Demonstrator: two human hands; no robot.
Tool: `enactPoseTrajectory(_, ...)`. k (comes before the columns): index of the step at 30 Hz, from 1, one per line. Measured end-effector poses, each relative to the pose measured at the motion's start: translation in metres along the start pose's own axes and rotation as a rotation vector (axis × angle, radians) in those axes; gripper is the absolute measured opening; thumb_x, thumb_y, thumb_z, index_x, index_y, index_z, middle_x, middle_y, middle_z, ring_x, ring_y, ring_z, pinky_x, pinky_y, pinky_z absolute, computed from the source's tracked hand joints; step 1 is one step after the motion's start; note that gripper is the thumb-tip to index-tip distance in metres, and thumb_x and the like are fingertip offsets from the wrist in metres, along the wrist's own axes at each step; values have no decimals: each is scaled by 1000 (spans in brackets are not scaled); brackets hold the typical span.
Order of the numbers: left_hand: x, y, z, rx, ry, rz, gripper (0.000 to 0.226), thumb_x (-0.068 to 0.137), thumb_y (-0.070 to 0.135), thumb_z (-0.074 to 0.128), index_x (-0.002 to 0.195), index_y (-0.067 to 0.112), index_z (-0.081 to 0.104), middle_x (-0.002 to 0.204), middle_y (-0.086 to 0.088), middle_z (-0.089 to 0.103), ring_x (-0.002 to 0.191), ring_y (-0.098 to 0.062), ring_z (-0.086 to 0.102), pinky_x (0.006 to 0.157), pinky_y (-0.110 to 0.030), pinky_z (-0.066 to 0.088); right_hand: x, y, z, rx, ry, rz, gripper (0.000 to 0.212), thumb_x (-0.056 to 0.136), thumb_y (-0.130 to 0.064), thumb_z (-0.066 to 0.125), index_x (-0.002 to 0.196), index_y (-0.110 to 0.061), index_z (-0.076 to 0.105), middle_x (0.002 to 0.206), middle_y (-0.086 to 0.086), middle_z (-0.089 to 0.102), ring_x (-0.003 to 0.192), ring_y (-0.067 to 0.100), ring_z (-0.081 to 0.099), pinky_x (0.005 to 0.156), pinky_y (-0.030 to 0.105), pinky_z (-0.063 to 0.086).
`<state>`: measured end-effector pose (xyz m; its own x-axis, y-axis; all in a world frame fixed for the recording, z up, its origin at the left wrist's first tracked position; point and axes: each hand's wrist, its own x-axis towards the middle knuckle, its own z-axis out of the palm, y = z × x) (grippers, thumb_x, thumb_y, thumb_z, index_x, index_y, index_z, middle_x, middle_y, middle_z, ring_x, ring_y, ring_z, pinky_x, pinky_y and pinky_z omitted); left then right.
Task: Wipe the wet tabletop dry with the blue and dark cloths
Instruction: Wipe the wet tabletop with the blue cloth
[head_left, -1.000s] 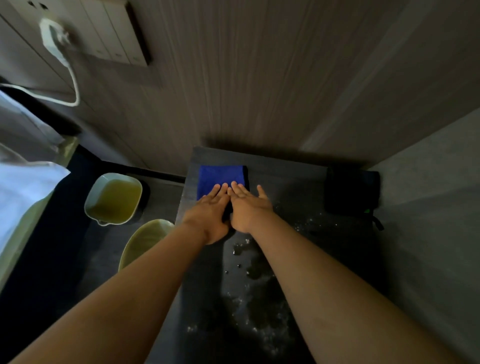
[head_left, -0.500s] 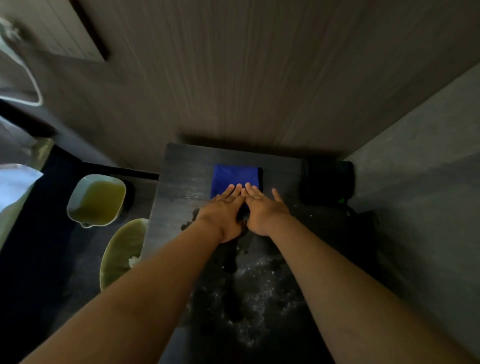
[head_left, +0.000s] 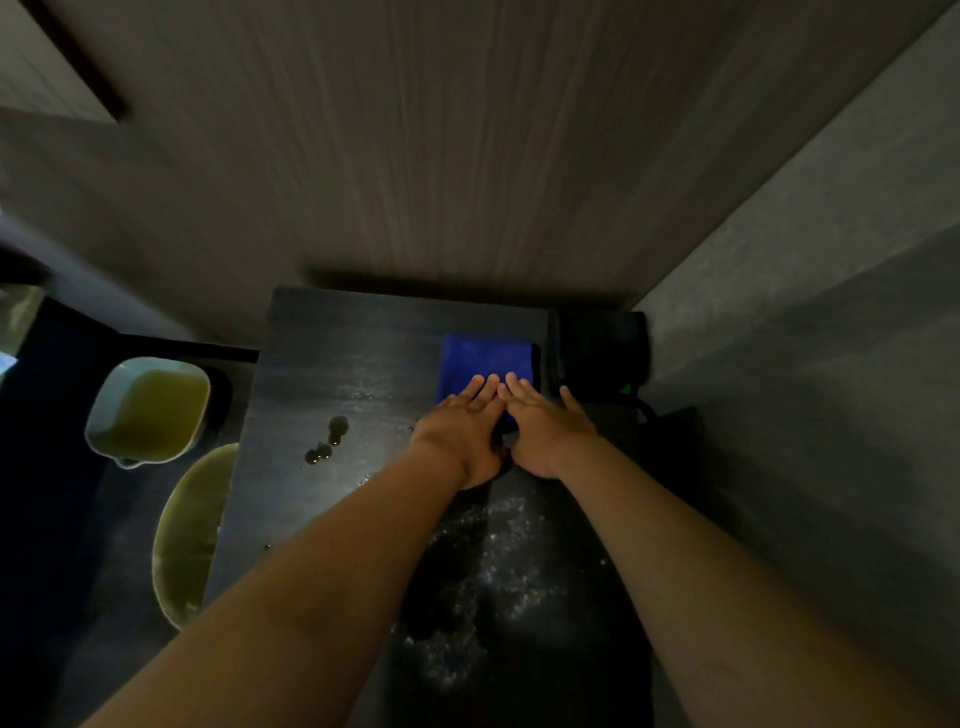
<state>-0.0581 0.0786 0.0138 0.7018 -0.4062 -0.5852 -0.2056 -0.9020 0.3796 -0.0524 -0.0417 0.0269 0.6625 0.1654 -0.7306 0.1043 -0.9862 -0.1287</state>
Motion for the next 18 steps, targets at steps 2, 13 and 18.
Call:
enactPoseTrajectory(2, 1, 0, 2, 5, -3, -3, 83, 95, 42, 48, 153, 20, -6, 161, 0, -11, 148, -14, -9, 121, -34, 4, 0, 1, 0, -4, 2, -3, 78, 96, -25, 49, 155, -24, -3, 162, -6, -12, 149, 10, -9, 121, 46, -6)
enactPoseTrajectory(13, 4, -3, 2, 3, -21, 0, 87, 93, 44, 51, 153, 20, -7, 161, 0, -12, 148, -14, -10, 120, -35, 3, 5, 5, 0, -22, 6, -22, 77, 96, -27, 49, 155, -24, -1, 162, -6, -10, 149, 9, -7, 120, 45, -8)
enactPoseTrajectory(18, 5, 1, 5, 0, -7, -9, 85, 94, 41, 50, 153, 19, -6, 161, -1, -11, 148, -15, -9, 121, -35, 2, 1, 1, 1, -43, 22, -18, 76, 96, -27, 47, 155, -23, -2, 162, -4, -10, 149, 11, -7, 120, 44, -8)
